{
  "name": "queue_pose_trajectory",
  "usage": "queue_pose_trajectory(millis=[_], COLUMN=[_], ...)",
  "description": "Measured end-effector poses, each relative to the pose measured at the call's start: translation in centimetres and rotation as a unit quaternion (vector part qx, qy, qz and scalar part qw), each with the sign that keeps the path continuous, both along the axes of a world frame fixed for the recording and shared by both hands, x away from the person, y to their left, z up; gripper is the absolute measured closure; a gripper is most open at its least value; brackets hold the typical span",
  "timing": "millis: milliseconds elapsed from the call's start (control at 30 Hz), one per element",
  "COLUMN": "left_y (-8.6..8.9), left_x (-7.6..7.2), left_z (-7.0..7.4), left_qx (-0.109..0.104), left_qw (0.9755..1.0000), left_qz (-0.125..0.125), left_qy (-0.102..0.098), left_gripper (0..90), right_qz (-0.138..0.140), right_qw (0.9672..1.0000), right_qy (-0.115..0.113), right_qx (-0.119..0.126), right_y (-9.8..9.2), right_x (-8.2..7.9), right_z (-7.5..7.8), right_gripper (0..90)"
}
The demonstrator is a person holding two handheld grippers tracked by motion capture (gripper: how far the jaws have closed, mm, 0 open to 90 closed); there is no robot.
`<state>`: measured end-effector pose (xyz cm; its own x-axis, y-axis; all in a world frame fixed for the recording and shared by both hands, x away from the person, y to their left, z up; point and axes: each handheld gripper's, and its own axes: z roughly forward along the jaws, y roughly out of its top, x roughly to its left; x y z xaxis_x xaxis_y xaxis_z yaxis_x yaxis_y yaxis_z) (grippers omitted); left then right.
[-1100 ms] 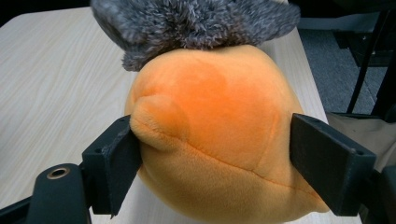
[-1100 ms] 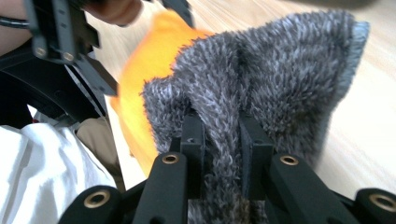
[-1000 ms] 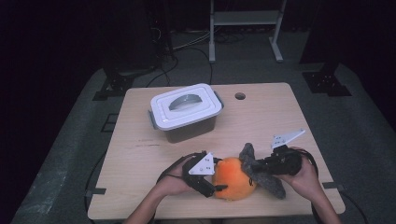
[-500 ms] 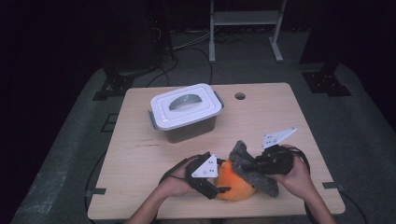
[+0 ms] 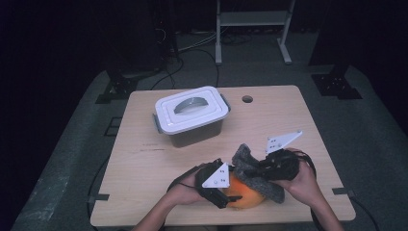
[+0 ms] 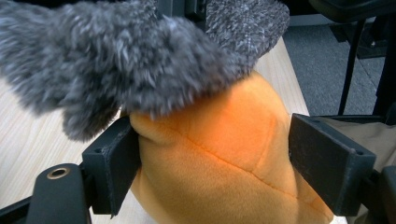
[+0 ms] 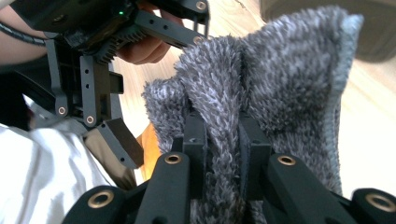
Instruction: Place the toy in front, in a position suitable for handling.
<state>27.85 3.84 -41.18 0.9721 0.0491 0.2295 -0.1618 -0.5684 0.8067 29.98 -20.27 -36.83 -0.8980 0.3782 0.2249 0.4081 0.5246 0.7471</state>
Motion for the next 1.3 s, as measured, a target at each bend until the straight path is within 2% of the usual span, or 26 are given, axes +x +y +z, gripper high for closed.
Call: queue_pose_trajectory(millis=[100, 300, 400, 467, 567, 667, 767, 900, 933, 1033, 1133, 1233, 1300], left_y=[0.3, 1.1, 1.2, 1.3, 1.5, 2.0, 2.4, 2.6, 2.7, 2.9, 3.1, 2.8, 2.8], left_x=[0.4, 1.4, 1.7, 1.8, 2.0, 2.4, 2.8, 3.0, 3.0, 3.1, 2.9, 2.8, 2.9], left_z=[0.0, -0.3, -0.4, -0.5, -0.5, -0.7, -1.0, -1.1, -1.0, -0.6, -0.3, -0.5, -0.6], left_qx=[0.002, -0.001, -0.003, -0.002, -0.004, -0.003, -0.006, -0.013, -0.026, -0.044, -0.062, -0.041, -0.033], left_qw=[1.0, 0.9994, 0.9991, 0.9989, 0.9985, 0.9977, 0.9968, 0.9959, 0.9955, 0.9959, 0.9958, 0.9973, 0.997], left_qz=[0.004, 0.02, 0.027, 0.03, 0.033, 0.041, 0.048, 0.053, 0.05, 0.041, 0.036, 0.045, 0.055], left_qy=[0.004, 0.028, 0.034, 0.037, 0.044, 0.053, 0.064, 0.072, 0.076, 0.067, 0.057, 0.042, 0.043], left_gripper=[19.2, 20.3, 20.3, 20.3, 20.4, 20.3, 20.3, 20.1, 19.8, 19.6, 19.5, 22.2, 24.1], right_qz=[-0.016, -0.052, -0.065, -0.061, -0.038, -0.019, -0.013, -0.029, -0.033, -0.045, -0.054, -0.059, -0.058], right_qw=[0.9998, 0.9979, 0.9969, 0.9976, 0.9992, 0.9992, 0.999, 0.999, 0.9988, 0.9986, 0.9984, 0.9982, 0.9982], right_qy=[0.011, 0.038, 0.043, 0.032, 0.008, -0.014, -0.011, 0.002, 0.003, 0.014, 0.012, 0.005, -0.004], right_qx=[0.005, -0.003, -0.012, -0.013, -0.011, -0.033, -0.041, -0.035, -0.036, -0.022, -0.015, -0.014, -0.016], right_y=[-1.2, -3.8, -4.4, -4.0, -2.6, -1.1, -0.8, -2.0, -2.2, -3.1, -3.3, -3.2, -3.0], right_x=[0.5, 1.3, 1.4, 1.0, 0.1, -0.7, -0.8, -0.2, -0.1, 0.4, 0.7, 0.9, 0.6], right_z=[-0.7, -2.8, -3.2, -2.6, -1.3, -0.7, -1.0, -2.0, -2.2, -2.9, -3.1, -3.1, -2.6], right_gripper=[75.8, 75.5, 75.6, 75.6, 75.5, 75.4, 75.4, 75.5, 75.4, 75.4, 75.2, 75.2, 75.2])
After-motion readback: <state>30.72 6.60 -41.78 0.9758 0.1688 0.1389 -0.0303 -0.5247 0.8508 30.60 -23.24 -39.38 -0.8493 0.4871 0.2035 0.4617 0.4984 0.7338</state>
